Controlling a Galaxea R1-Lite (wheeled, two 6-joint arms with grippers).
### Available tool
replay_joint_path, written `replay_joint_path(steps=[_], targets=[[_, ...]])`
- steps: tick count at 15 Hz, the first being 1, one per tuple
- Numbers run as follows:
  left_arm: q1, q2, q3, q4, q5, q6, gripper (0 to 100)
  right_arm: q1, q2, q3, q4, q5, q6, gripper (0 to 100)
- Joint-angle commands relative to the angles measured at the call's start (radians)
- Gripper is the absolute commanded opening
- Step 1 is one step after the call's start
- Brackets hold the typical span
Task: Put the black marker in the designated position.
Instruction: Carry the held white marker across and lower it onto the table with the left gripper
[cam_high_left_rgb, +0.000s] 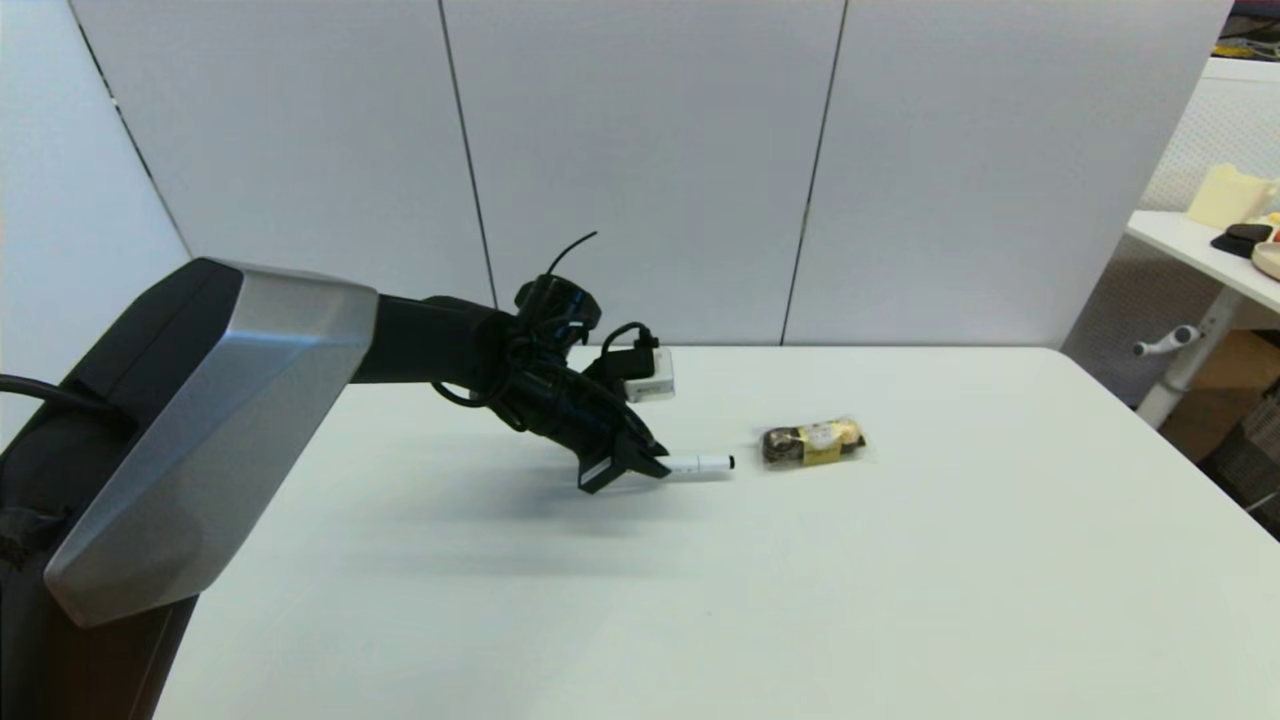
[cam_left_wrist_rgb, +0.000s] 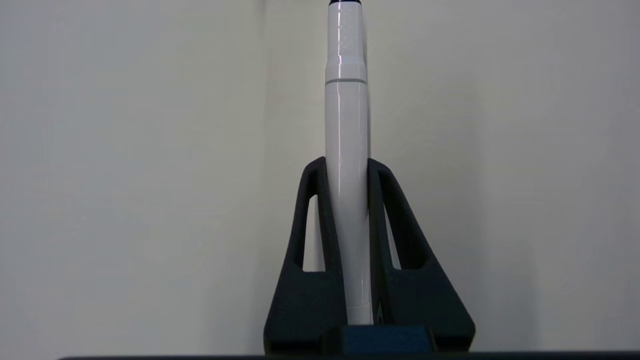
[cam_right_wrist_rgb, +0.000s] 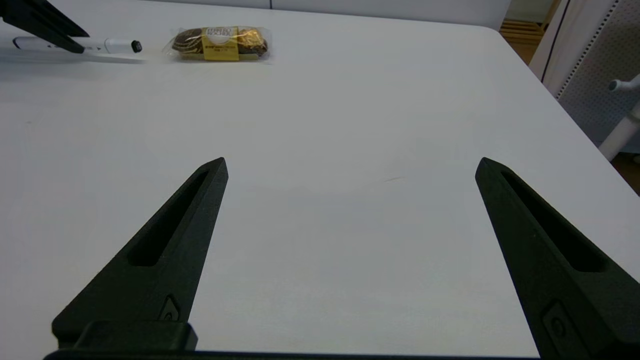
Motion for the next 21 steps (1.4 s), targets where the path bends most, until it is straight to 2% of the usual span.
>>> replay_joint_path(steps=[1,21], targets=[[0.004,0.007,-0.029,0.003,-0.001,0.008,0,0.000,0.001,0.000,0.000,0.001,-0.001,100],[0.027,0.056,-0.095,0.051,-0.003,0.092,0,0.000,0.001,0.000,0.000,0.001,-0.001,100]])
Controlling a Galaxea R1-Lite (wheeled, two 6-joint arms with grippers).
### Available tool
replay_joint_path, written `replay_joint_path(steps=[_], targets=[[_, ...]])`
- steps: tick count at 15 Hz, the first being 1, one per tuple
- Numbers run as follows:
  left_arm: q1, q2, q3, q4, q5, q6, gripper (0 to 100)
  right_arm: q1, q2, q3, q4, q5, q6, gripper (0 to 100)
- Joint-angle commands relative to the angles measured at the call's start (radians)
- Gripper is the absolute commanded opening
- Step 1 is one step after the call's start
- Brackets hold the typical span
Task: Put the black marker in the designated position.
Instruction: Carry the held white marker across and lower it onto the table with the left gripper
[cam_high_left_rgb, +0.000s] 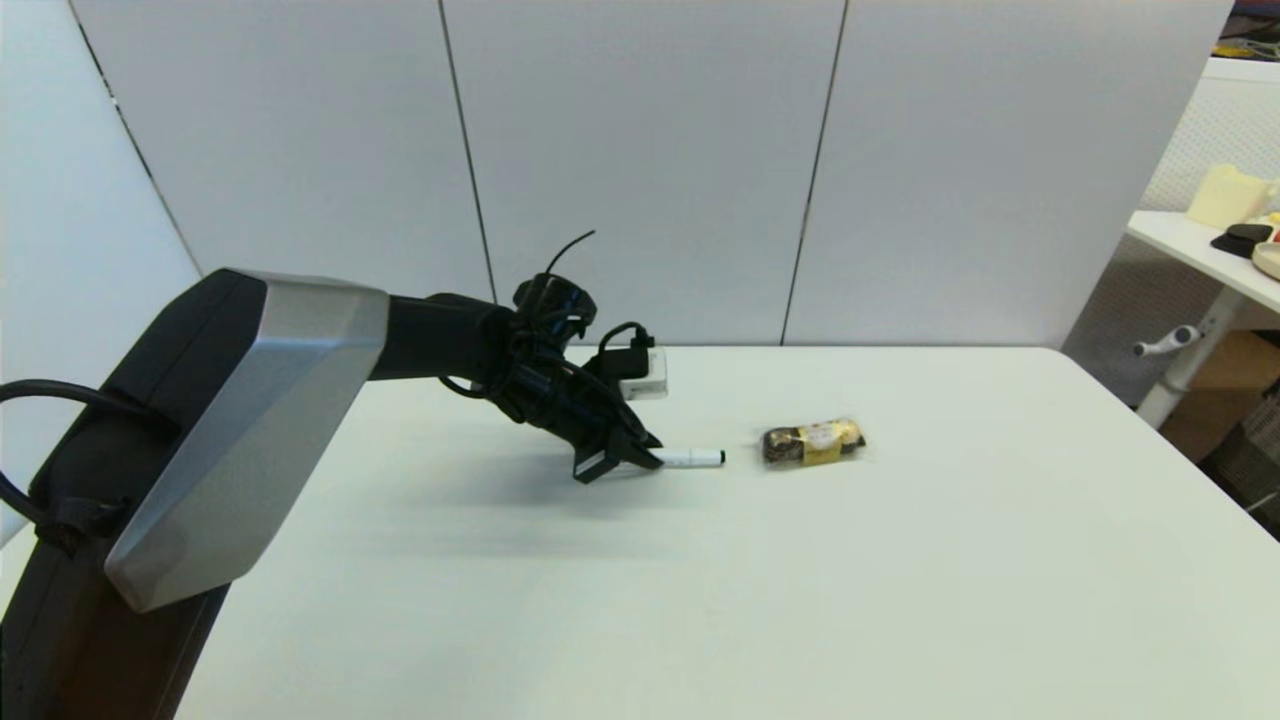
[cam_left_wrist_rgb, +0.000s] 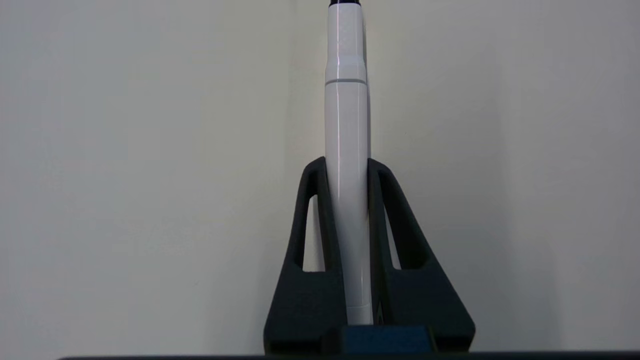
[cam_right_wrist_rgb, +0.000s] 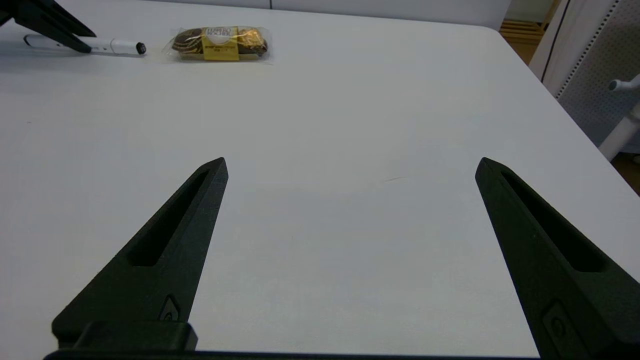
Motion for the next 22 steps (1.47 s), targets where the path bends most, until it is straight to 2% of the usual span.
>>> replay_joint_path(steps=[1,14,15,22], targets=[[0.002,0.000,0.000,0.004,-0.004,0.007,0,0.000,0.001,0.000,0.000,0.001,-0.001,100],[0.002,-0.009,-0.013,0.033,-0.006,0.046,0,0.000,0.001,0.000,0.000,0.001,-0.001,100],[0.004,-0.011,-0.013,0.033,-0.006,0.046,100,0.000,0.001,0.000,0.000,0.001,-0.001,100],[0.002,-0.028,-0.032,0.033,-0.007,0.048,100,0.000,0.001,0.000,0.000,0.001,-0.001,100]])
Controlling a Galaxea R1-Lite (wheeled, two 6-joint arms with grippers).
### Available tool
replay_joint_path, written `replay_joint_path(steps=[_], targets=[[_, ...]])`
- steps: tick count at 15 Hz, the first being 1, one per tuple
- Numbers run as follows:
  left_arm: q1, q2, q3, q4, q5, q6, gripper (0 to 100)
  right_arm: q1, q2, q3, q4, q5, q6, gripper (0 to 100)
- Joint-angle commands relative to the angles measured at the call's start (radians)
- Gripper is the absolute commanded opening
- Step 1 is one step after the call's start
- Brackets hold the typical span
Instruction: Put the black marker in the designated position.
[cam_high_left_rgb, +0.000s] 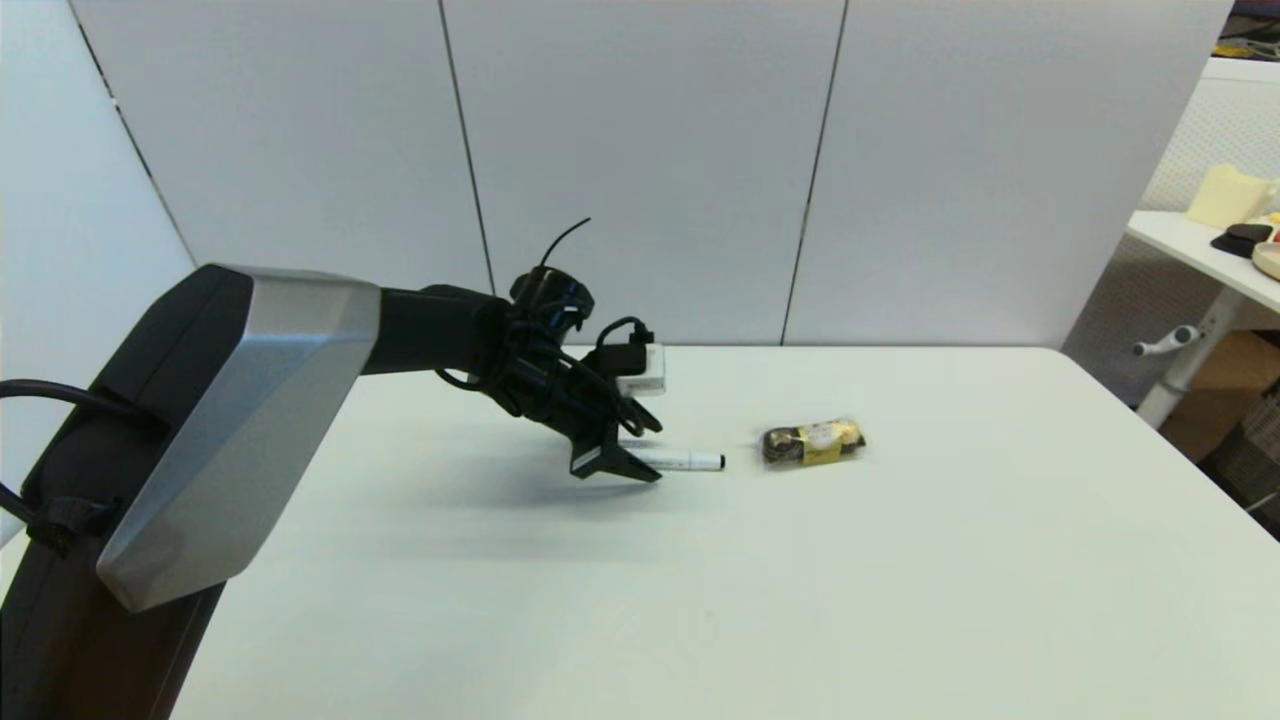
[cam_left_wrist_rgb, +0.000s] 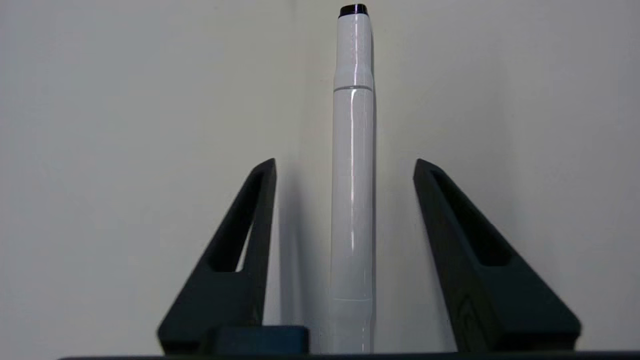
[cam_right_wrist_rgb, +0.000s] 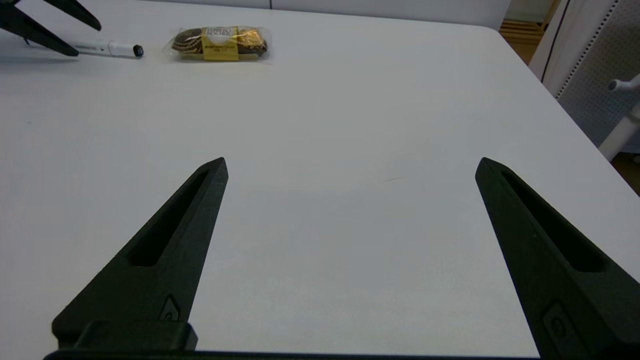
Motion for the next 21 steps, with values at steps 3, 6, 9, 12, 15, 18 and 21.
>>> replay_joint_path(steps=[3,6,9,12,15,18,21], targets=[[0.017,-0.166,0.025,0.026,0.042,-0.011,100,0.000,0.001,0.000,0.000,0.001,-0.001,100],[0.063,-0.427,0.248,0.043,0.128,-0.120,100,0.000,0.001,0.000,0.000,0.001,-0.001,100],[0.092,-0.702,0.518,0.022,0.242,-0.288,100,0.000,0.001,0.000,0.000,0.001,-0.001,100],[0.140,-0.999,0.829,-0.072,0.331,-0.434,100,0.000,0.001,0.000,0.000,0.001,-0.001,100],[0.223,-1.274,1.133,-0.253,0.338,-0.519,100,0.000,0.001,0.000,0.000,0.001,-0.001,100],[0.319,-1.556,1.458,-0.465,0.335,-0.644,100,0.000,0.001,0.000,0.000,0.001,-0.001,100],[0.394,-1.763,1.619,-0.561,0.331,-0.703,100,0.000,0.001,0.000,0.000,0.001,-0.001,100]])
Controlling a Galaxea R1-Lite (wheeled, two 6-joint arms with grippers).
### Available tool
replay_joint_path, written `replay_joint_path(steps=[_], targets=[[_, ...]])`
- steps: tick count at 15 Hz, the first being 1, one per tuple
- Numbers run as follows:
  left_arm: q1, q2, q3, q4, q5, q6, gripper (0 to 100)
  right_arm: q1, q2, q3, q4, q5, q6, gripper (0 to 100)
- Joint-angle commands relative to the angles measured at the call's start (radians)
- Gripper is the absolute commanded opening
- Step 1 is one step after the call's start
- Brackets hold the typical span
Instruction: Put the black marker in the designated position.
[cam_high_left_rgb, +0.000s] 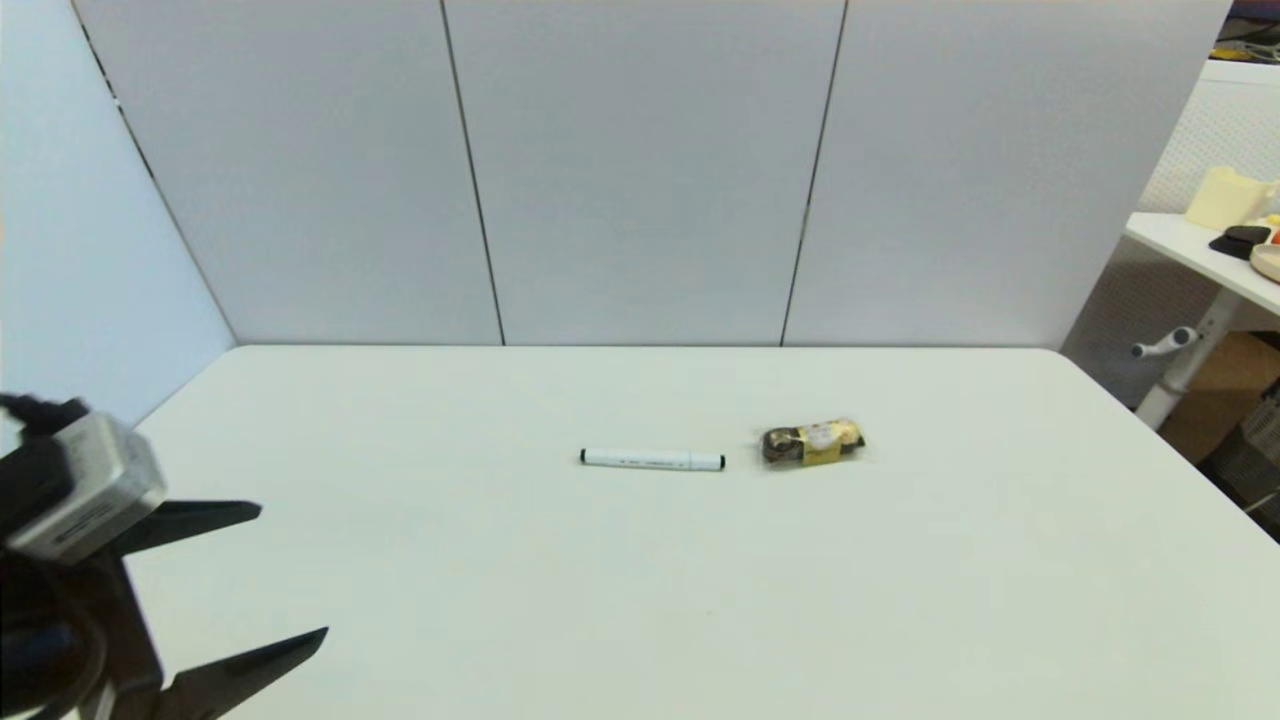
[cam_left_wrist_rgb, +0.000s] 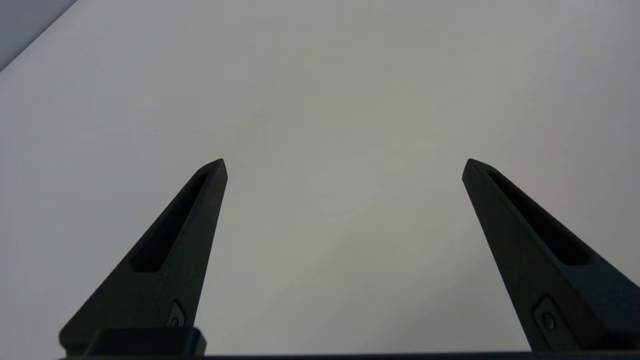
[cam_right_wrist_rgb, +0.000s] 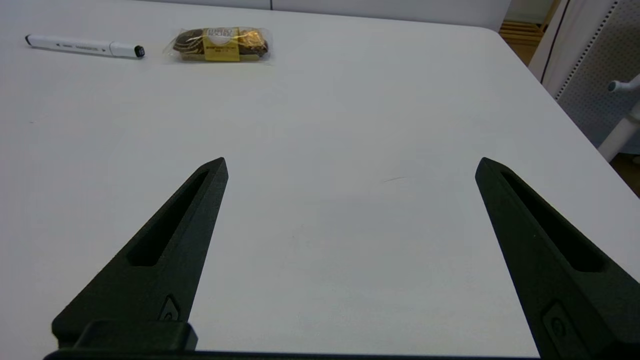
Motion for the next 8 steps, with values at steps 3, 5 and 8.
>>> replay_joint_path(steps=[3,5,8], targets=[[0.156,-0.591,0.395,-0.234,-0.004,-0.194,100,0.000,0.001,0.000,0.000,0.001,-0.001,100],[0.183,-0.711,0.433,-0.242,-0.004,-0.226,100,0.000,0.001,0.000,0.000,0.001,-0.001,100],[0.211,-0.848,0.482,-0.242,-0.003,-0.263,100,0.000,0.001,0.000,0.000,0.001,-0.001,100]])
